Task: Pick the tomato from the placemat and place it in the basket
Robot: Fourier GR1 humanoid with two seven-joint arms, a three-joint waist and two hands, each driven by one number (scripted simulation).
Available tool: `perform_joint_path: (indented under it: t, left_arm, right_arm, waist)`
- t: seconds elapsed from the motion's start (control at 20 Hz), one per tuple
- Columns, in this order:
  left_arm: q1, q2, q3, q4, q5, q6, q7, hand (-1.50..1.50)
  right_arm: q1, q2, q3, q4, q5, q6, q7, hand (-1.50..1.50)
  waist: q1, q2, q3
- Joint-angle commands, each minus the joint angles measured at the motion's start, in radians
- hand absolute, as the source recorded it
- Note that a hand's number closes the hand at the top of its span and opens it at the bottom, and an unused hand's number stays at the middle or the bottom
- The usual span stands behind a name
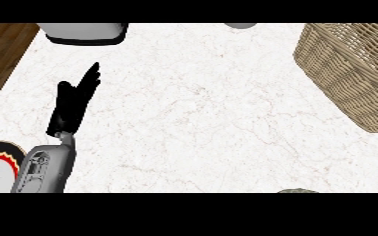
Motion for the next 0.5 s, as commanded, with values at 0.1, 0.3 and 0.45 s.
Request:
perform_joint_path:
  t: [0.1,0.3,0.45]
  left_arm:
    - [-0.004,0.013,0.014,0.007,0.002,-0.002,0.003,0.0]
    - [0.05,0.012,-0.003,-0.055,0.0,-0.012,0.004,0.0]
    - [0.022,0.014,0.015,0.005,0.004,-0.008,-0.013,0.0]
  right_arm:
    - [-0.022,0.005,-0.108,0.053,-0.097,-0.059,-0.041,-1.5]
    - [-0.023,-0.014,-0.19,0.083,-0.151,-0.178,-0.04,-1.5]
    - [-0.023,-0.061,-0.23,0.085,-0.19,-0.173,0.006,-1.5]
  waist:
    - [-0.006,-0.003,0.0]
    - [0.012,0.001,0.001]
    - [-0.012,-0.004,0.0]
